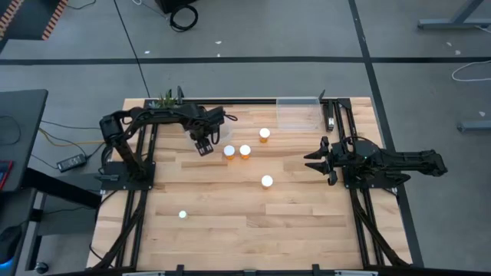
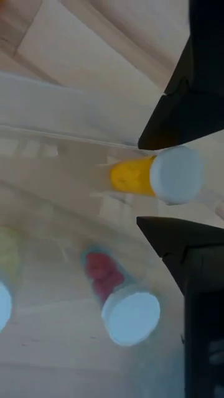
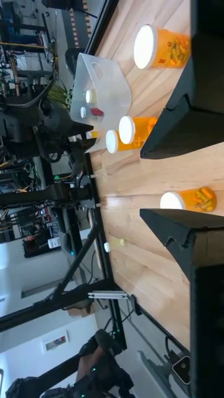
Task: Pick and place medicine bottles into bin by pill shape (circle, oval)
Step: Put the orange small pill bottle into the left transparent bin, then put the yellow small pill bottle into the left transparent bin
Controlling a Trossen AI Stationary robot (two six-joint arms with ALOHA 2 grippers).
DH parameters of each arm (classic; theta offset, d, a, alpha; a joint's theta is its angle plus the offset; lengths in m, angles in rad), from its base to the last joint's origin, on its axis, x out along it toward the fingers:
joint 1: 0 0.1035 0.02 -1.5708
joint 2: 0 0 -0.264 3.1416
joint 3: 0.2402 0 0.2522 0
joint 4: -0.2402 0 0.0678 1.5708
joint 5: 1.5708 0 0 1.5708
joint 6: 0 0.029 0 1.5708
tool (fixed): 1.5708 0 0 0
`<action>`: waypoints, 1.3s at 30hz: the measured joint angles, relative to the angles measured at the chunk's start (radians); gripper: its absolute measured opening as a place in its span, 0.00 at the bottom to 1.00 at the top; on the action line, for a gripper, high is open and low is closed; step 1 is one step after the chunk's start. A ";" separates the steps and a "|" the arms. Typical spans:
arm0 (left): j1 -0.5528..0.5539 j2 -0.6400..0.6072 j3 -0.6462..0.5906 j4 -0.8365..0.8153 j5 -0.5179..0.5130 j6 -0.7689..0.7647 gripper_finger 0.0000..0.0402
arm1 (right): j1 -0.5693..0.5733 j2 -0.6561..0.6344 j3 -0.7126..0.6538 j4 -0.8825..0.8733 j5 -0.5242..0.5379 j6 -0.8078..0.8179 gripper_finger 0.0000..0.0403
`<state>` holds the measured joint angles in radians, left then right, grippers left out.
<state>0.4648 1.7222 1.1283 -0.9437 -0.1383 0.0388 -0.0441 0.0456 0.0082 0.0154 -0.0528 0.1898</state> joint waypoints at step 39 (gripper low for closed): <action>-0.718 -0.179 0.074 -0.064 0.177 -0.771 0.46 | 0.000 0.000 0.000 0.000 0.000 0.000 0.36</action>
<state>-0.2529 1.5436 1.2022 -1.0082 0.0383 -0.7318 -0.0441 0.0456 0.0082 0.0154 -0.0528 0.1898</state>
